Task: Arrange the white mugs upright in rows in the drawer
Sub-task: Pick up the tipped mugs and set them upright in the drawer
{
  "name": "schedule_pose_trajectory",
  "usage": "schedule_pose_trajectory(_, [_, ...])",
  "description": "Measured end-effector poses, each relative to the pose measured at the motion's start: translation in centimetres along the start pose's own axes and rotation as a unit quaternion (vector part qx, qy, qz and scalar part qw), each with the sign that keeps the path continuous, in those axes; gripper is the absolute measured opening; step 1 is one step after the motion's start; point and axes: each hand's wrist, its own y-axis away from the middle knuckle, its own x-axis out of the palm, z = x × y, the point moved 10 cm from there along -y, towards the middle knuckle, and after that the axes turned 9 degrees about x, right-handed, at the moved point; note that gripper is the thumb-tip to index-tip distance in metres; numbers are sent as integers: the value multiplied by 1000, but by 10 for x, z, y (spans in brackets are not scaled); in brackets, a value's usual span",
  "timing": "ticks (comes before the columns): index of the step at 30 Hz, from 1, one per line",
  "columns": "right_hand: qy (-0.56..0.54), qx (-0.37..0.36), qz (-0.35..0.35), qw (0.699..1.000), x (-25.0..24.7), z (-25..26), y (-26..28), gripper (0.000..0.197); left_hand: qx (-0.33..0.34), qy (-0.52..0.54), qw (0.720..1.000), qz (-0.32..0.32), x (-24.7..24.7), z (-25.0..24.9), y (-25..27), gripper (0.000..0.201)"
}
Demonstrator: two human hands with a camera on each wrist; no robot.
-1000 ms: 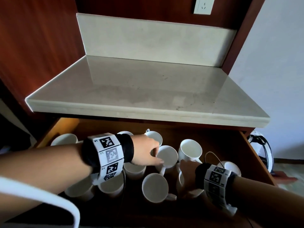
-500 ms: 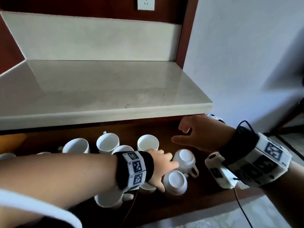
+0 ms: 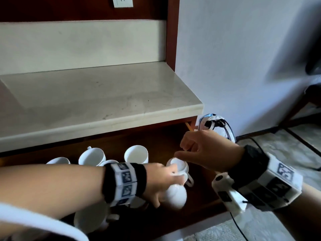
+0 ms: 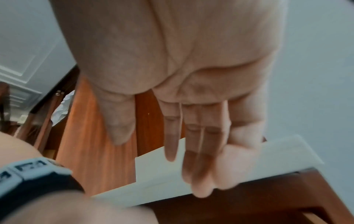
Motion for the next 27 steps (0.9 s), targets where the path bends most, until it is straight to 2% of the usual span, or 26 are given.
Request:
schedule_pose_trajectory(2, [-76, 5, 31, 997, -2, -14, 2, 51, -18, 90, 988, -122, -38, 7, 30, 82])
schedule_pose_trajectory(3, [-153, -1, 63, 986, -1, -18, 3, 59, -26, 129, 973, -187, -56, 10, 47, 82])
schedule_pose_trajectory(5, [-325, -13, 121, 938, 3, -16, 4, 79, -45, 166, 935, -310, -89, 18, 78, 80])
schedule_pose_trajectory(7, [-431, -39, 157, 888, 5, -4, 2, 92, -65, 214, 875, -429, -108, 24, 103, 80])
schedule_pose_trajectory(9, [-483, -61, 145, 861, 4, 9, -4, 89, -87, 288, 816, -493, -108, 31, 116, 81])
schedule_pose_trajectory(10, [-509, -60, 136, 848, 5, 13, -7, 84, -92, 314, 797, -508, -105, 32, 118, 81])
schedule_pose_trajectory(11, [-531, -54, 129, 836, 5, 14, -11, 79, -96, 315, 793, -513, -103, 32, 119, 80])
schedule_pose_trajectory(12, [-531, -52, 123, 837, 6, 17, -13, 76, -101, 301, 803, -505, -101, 33, 119, 81])
schedule_pose_trajectory(13, [-494, -58, 107, 861, 5, 21, -14, 75, -109, 284, 823, -479, -97, 34, 118, 83])
schedule_pose_trajectory(15, [-299, -90, 42, 949, 0, 30, -13, 73, -131, 273, 870, -388, -84, 43, 112, 89])
schedule_pose_trajectory(16, [-171, -97, 16, 980, 2, 36, -12, 72, -147, 282, 883, -344, -77, 50, 111, 90])
schedule_pose_trajectory(17, [-56, -99, 13, 993, 10, 42, -11, 71, -169, 281, 893, -309, -71, 57, 113, 89])
schedule_pose_trajectory(19, [79, -81, 69, 991, 40, 46, -11, 70, -222, 230, 915, -248, -60, 68, 122, 85])
schedule_pose_trajectory(22, [160, -45, 167, 972, 83, 44, -9, 76, -254, 148, 941, -167, -47, 73, 128, 61])
schedule_pose_trajectory(27, [297, -43, 240, 923, 134, 38, -10, 93, -273, 134, 944, -131, -29, 81, 133, 44])
